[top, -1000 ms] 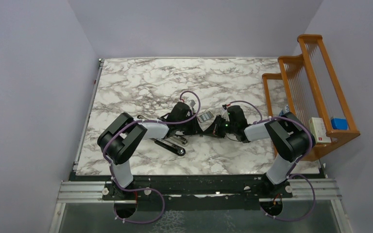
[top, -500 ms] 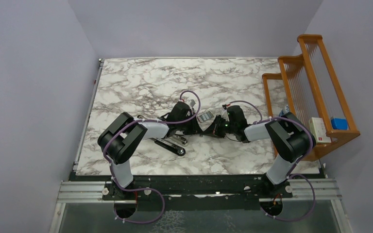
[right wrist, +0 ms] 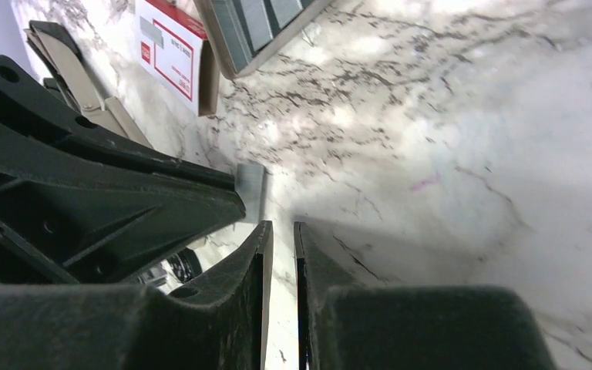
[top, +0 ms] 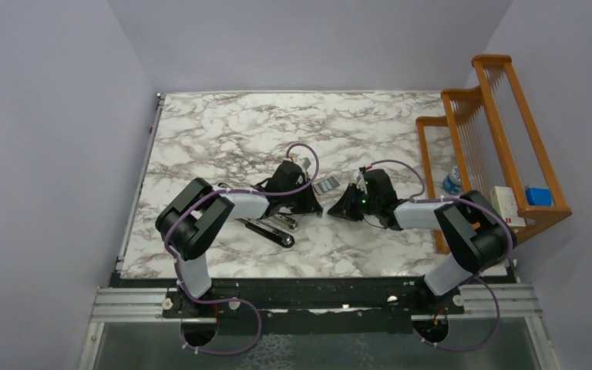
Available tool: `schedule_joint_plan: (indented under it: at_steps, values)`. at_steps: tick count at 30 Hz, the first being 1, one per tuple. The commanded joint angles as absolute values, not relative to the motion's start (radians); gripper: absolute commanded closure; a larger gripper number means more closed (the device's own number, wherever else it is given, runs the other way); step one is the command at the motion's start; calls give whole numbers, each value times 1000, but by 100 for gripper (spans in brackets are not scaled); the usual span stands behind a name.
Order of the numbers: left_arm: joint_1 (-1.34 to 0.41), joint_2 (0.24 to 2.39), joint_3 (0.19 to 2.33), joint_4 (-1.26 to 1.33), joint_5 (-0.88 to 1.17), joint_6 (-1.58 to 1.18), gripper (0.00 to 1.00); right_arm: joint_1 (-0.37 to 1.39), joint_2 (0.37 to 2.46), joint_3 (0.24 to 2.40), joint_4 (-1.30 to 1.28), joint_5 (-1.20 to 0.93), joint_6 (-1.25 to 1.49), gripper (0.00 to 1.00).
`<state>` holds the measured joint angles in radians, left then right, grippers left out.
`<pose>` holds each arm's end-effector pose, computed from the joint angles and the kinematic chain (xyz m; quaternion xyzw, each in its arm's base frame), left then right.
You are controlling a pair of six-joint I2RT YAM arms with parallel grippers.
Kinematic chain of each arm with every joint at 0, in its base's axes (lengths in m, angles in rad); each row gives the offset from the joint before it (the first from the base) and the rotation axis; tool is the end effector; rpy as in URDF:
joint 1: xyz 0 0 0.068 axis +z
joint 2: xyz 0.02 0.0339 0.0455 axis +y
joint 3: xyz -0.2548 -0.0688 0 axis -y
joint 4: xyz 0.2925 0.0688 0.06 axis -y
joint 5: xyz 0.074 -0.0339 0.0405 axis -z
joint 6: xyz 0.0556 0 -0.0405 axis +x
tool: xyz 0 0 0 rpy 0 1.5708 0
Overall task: Load the staples into the stapler
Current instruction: Adjust the staple at the center of the board.
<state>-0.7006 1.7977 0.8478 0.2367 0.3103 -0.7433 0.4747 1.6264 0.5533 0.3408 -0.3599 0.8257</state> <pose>0.2889 -0.2659 0.0757 0.0451 0.8997 -0.3769 0.2154 0.2759 0.1638 0.0553 0.0852 0.8976 0.3726 0.2198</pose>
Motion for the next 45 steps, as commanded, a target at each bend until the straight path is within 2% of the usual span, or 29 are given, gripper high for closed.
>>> schedule_joint_plan:
  at_steps: [1, 8, 15, 19, 23, 29, 37, 45]
  values:
    - [-704, 1808, 869, 199, 308, -718, 87, 475, 1586, 479, 183, -235, 767, 79]
    - [-706, 1763, 929, 80, 241, -655, 87, 475, 1430, 501, 77, -123, 751, 79]
    - [-708, 1718, 1021, -70, 142, -539, 86, 463, 1216, 677, -223, 270, 657, 77]
    - [-733, 1727, 1097, -173, 52, -430, 85, 440, 1115, 812, -328, 390, 583, 76]
    - [-777, 1749, 1178, -268, -54, -335, 85, 422, 1021, 970, -385, 401, 536, 73]
    - [-855, 1786, 1250, -346, -208, -225, 85, 421, 915, 1115, -303, 304, 379, 68]
    - [-967, 1854, 1327, -420, -407, -107, 85, 422, 859, 1198, -288, 292, 331, 60]
    - [-1063, 1920, 1382, -464, -571, 0, 85, 422, 866, 1294, -323, 272, 348, 59]
